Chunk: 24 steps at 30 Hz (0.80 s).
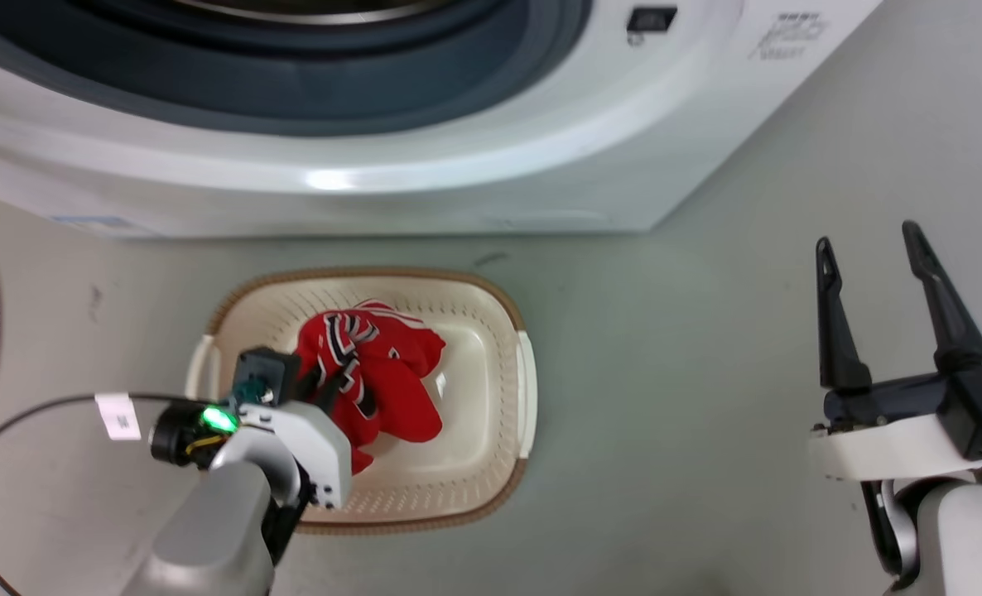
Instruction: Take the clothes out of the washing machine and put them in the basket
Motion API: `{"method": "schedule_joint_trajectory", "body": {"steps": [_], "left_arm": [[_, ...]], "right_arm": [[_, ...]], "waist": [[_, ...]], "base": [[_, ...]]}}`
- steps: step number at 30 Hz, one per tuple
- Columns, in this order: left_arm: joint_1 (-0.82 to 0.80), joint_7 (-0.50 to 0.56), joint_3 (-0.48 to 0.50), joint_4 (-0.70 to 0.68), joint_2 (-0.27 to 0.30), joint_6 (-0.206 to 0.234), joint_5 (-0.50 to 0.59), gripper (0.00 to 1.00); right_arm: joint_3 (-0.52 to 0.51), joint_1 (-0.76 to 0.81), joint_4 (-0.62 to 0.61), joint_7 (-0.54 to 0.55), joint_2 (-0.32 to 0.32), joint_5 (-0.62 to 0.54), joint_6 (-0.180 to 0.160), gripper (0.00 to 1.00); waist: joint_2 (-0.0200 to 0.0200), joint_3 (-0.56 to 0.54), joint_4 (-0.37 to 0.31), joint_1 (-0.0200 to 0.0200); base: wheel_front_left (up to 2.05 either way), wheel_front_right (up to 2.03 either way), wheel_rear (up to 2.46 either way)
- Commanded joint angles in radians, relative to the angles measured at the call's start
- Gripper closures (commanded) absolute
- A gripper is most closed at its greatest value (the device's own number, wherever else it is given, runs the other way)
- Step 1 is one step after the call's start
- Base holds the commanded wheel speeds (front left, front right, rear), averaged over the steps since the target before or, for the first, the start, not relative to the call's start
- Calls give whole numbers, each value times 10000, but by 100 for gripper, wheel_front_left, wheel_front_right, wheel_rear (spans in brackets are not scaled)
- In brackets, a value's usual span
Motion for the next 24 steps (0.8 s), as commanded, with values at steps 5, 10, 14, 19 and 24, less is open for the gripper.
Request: {"method": "schedule_joint_trajectory", "body": {"steps": [5, 10, 14, 19, 24], "left_arm": [[-1183, -145, -193, 1321, -12, -14, -76, 100], [-1960, -214, -237, 2204, 3, -17, -119, 100], [-2354, -237, -350, 2713, -20, -18, -204, 100], [-2640, -247, -621, 3153, 33, -19, -386, 100], [-2665, -251, -705, 3394, 61, -19, -719, 100]], "right_arm": [[-89, -419, -256, -24, 5, 229, -7, 0], [-20, -644, -390, -24, 4, 365, -7, 0], [31, -831, -472, -24, 5, 491, -7, 0], [108, -944, -520, -24, 5, 650, -7, 0], [113, -962, -478, -24, 5, 721, -7, 0]], "waist": [[0, 1654, -733, -2], [0, 2448, -1005, -2], [0, 2928, -1178, -2], [0, 3331, -1357, -2], [0, 3407, -1423, -2]], "base": [[0, 0, 0], [0, 0, 0], [0, 0, 0], [0, 0, 0], [0, 0, 0]]}}
